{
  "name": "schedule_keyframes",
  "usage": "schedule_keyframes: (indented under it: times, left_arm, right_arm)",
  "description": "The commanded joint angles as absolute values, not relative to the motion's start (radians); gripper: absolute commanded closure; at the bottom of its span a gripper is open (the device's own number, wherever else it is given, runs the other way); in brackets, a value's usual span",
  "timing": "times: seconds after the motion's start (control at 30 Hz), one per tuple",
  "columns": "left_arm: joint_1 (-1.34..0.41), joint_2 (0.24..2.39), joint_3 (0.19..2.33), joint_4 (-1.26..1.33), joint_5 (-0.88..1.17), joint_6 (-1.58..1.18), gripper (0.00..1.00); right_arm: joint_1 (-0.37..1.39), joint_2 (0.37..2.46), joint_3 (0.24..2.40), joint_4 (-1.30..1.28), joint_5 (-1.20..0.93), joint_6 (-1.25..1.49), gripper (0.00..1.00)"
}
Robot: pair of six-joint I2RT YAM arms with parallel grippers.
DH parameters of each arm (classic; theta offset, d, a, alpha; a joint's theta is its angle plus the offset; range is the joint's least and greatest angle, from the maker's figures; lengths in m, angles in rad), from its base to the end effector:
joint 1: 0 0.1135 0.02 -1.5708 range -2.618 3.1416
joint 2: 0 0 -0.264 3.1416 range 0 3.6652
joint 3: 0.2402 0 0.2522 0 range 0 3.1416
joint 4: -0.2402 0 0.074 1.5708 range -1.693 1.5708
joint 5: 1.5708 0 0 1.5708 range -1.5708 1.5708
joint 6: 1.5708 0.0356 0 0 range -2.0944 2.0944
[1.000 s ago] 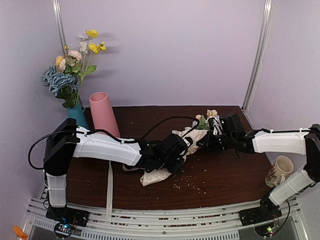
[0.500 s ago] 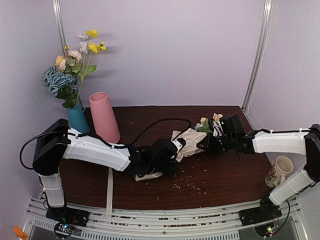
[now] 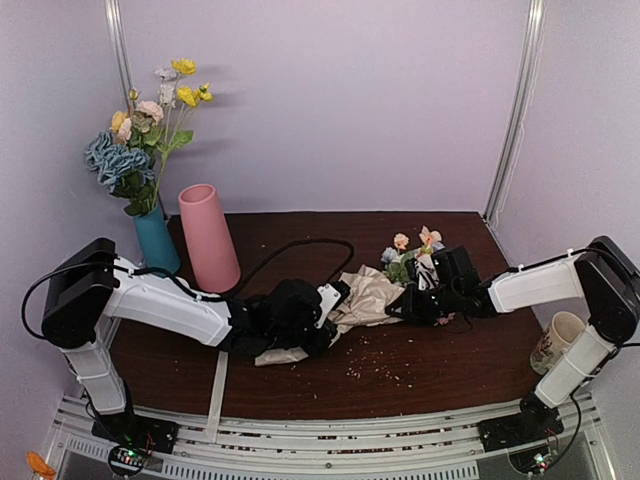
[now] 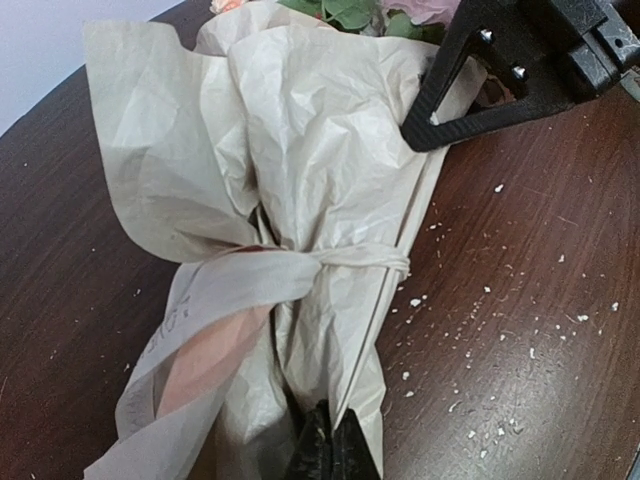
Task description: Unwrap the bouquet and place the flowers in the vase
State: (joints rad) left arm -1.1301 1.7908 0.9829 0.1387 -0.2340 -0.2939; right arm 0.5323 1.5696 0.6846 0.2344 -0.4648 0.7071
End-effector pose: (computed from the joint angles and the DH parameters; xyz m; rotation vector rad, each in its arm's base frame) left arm 0.1676 -0.3361 0.1681 0.8021 2.1226 -0.5149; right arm 0.2551 0.1688 0.1618 -0.0708 2.4118 1.1515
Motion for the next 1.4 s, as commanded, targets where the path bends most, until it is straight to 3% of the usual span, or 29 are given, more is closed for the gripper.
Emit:
schedule_keyframes:
  times: [0.0, 0.1, 0.37, 0.47, 0.9, 1.37]
  left_arm:
    - [-1.111, 1.778, 0.966, 0.119, -0.235, -0.308, 1.0]
    - [-1.111, 1.808, 0.985, 0.131, -0.215, -0.311, 1.0]
    - [-1.112, 1.872, 1.022, 0.146, -0.165, -0.329, 1.0]
    - [-1.112, 1.887, 1.031, 0.148, -0.157, -0.334, 1.0]
    - [-1.113, 1.88, 1.006, 0.19, -0.131, -0.352, 1.0]
    - [-1.08, 1.826, 0.913, 0.332, -0.022, -0.415, 1.0]
  right_arm:
    - [0.485, 1.568, 0.66, 0.215, -0.387, 0.665, 1.0]
    - [0.489, 1.542, 0.681, 0.193, -0.435, 0.63, 0.98]
    - [0.589, 1.452, 0.779, -0.042, -0.328, 0.476, 0.54]
    - [0.632, 1.438, 0.795, -0.074, -0.323, 0.44, 0.47]
    - [0.803, 1.551, 0.884, -0.024, -0.326, 0.391, 0.48]
    - [0.812, 1.666, 0.83, 0.186, -0.295, 0.43, 0.65]
